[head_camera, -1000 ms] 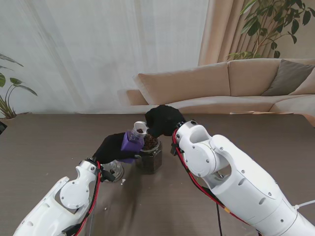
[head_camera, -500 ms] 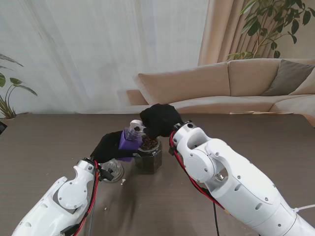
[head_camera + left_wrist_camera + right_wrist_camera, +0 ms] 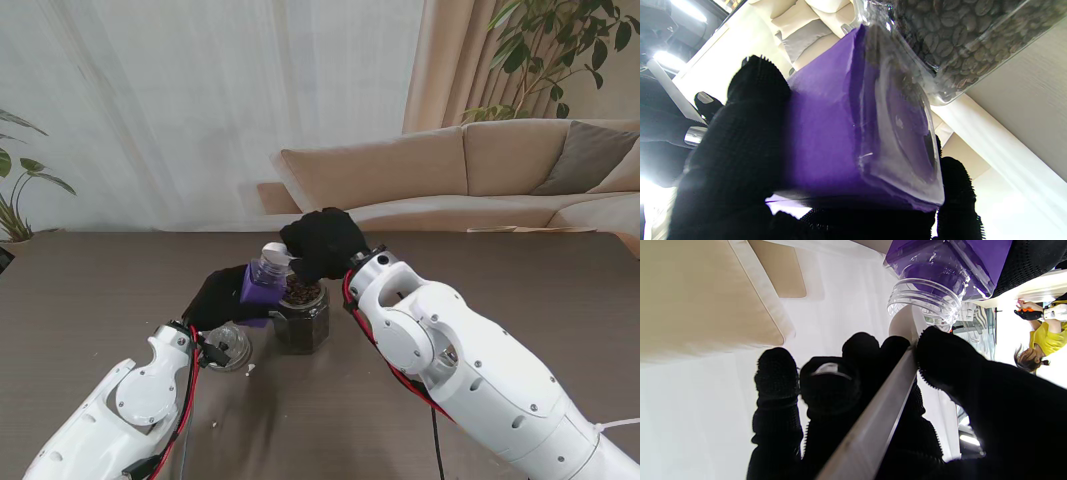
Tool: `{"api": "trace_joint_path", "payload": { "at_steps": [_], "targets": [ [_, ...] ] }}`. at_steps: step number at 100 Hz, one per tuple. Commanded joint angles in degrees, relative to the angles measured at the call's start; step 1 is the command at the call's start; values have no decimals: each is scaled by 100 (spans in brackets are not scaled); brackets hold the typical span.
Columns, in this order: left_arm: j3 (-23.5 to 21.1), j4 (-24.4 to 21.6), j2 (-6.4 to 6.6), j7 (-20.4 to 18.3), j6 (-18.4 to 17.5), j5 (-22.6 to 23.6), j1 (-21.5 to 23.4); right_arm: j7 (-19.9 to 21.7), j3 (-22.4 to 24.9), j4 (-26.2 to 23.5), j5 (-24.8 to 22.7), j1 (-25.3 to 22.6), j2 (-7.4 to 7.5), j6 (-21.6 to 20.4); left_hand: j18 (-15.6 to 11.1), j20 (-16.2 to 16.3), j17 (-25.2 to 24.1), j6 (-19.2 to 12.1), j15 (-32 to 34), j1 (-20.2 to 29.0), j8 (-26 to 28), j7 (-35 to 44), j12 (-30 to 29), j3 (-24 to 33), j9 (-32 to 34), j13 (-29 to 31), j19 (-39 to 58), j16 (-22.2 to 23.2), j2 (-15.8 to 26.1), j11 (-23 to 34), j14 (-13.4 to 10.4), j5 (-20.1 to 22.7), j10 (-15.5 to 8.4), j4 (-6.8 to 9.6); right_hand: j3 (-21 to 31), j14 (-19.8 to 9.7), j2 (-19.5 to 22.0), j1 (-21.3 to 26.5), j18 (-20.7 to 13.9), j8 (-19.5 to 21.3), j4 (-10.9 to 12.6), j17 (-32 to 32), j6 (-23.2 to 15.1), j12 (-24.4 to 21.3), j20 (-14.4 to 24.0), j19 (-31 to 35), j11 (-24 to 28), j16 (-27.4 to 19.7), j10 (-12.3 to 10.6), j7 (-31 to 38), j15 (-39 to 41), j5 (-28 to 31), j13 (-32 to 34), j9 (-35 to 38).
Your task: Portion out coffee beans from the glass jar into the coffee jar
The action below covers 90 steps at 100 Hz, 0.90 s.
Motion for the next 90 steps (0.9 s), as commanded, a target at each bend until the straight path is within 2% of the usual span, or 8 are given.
{"api": "trace_joint_path", "payload": {
  "at_steps": [1, 52, 67, 90],
  "targets": [
    [-7, -66, -32, -112, -18, 11, 4, 37, -39, 33, -7, -4, -48, 19, -790, -39, -195, -462, 366, 1011, 359, 1092, 48, 2445, 51, -57, -74, 135, 1356, 2, 197, 818, -312, 239, 407, -574, -39, -41, -44, 106, -72, 1971, -200, 56, -13, -78, 68, 48, 84, 96, 55, -55, 158, 174],
    [-119, -95, -19, -75, 53, 111, 162, 120, 541, 12, 710, -225, -95, 534, -790, -39, -195, -449, 364, 1021, 349, 1086, 38, 2441, 49, -66, -74, 136, 1361, -6, 214, 817, -296, 242, 393, -540, -41, -26, -20, 88, -71, 1971, -165, 44, -6, -64, 80, 49, 100, 112, 62, -65, 158, 170],
    [-174, -156, -20, -25, 11, 156, 239, 333, 964, -150, 801, -535, -21, 550, -790, -39, -195, -445, 365, 1018, 350, 1084, 35, 2437, 55, -59, -74, 137, 1357, -6, 219, 817, -295, 241, 361, -519, -29, -16, -4, 77, -67, 1960, -145, 40, -5, -69, 76, 51, 127, 114, 69, -66, 156, 162],
    [-237, -245, -42, 129, -79, 224, 348, 596, 1713, -385, 931, -1203, 91, 282, -781, -40, -194, -450, 363, 1013, 351, 1084, 27, 2449, 67, -50, -76, 137, 1355, -3, 214, 824, -297, 244, 337, -461, -36, 14, 68, 63, -52, 1925, -111, 38, 2, -78, 68, 46, 155, 100, 63, -64, 153, 152]
  ]
}}
